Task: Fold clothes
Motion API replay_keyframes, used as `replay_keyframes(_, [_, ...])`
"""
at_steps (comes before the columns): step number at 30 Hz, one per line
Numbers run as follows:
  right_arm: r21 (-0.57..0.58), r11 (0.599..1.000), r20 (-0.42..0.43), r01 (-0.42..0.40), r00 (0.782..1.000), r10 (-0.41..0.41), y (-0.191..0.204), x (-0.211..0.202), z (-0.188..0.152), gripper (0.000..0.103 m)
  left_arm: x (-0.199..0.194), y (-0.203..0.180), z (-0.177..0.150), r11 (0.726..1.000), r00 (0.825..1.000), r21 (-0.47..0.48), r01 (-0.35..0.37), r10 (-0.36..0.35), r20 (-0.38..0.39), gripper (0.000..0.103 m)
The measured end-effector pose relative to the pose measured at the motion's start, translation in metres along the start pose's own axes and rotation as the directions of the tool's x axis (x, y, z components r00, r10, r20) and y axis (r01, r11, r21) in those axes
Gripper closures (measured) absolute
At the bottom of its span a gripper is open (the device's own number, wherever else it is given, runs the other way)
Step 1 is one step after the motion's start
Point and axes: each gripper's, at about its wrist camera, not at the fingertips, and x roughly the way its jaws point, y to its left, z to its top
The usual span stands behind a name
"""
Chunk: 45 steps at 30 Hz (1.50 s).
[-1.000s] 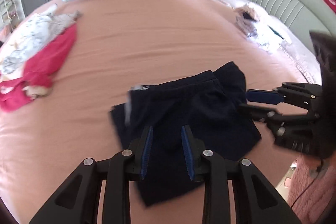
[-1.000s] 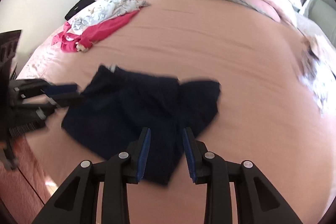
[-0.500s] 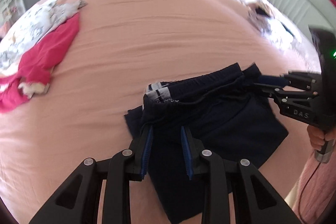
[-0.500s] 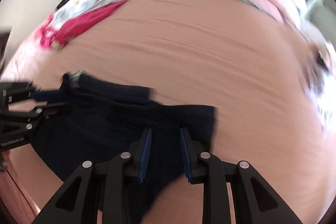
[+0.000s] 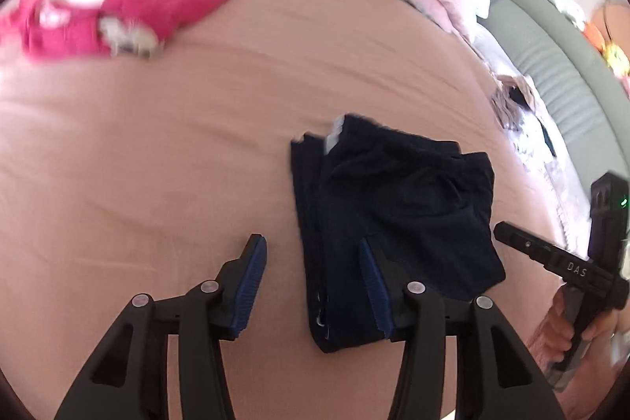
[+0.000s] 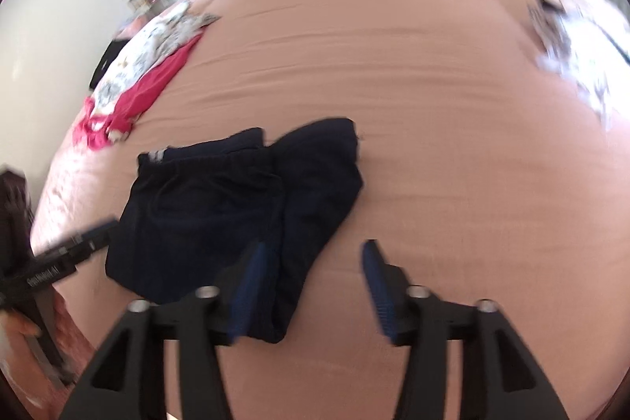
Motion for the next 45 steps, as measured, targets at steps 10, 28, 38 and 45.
replay_keyframes(10, [0.056, 0.995, -0.061, -0.087, 0.994, 0.090, 0.009, 0.024, 0.007, 0.040, 0.017, -0.005, 0.013, 0.994, 0.995, -0.053, 0.100, -0.098, 0.031, 0.036])
replay_keyframes(28, [-0.207, 0.963, 0.020, 0.173, 0.985, -0.172, 0.049, 0.026, 0.013, 0.062, 0.001, -0.041, 0.019, 0.982, 0.991, 0.173, -0.073, 0.052, 0.122, 0.077])
replay_keyframes(38, [-0.312, 0.948, 0.032, 0.068, 0.998, -0.061, 0.064, 0.012, 0.005, 0.060, 0.051, -0.086, 0.039, 0.936, 0.994, 0.335, -0.106, 0.097, 0.044, 0.077])
replay_keyframes(45, [-0.177, 0.984, 0.023, 0.025, 1.000, -0.021, 0.028, 0.004, 0.004, 0.047, 0.009, -0.059, 0.028, 0.990, 0.990, 0.121, -0.079, 0.064, 0.122, 0.038])
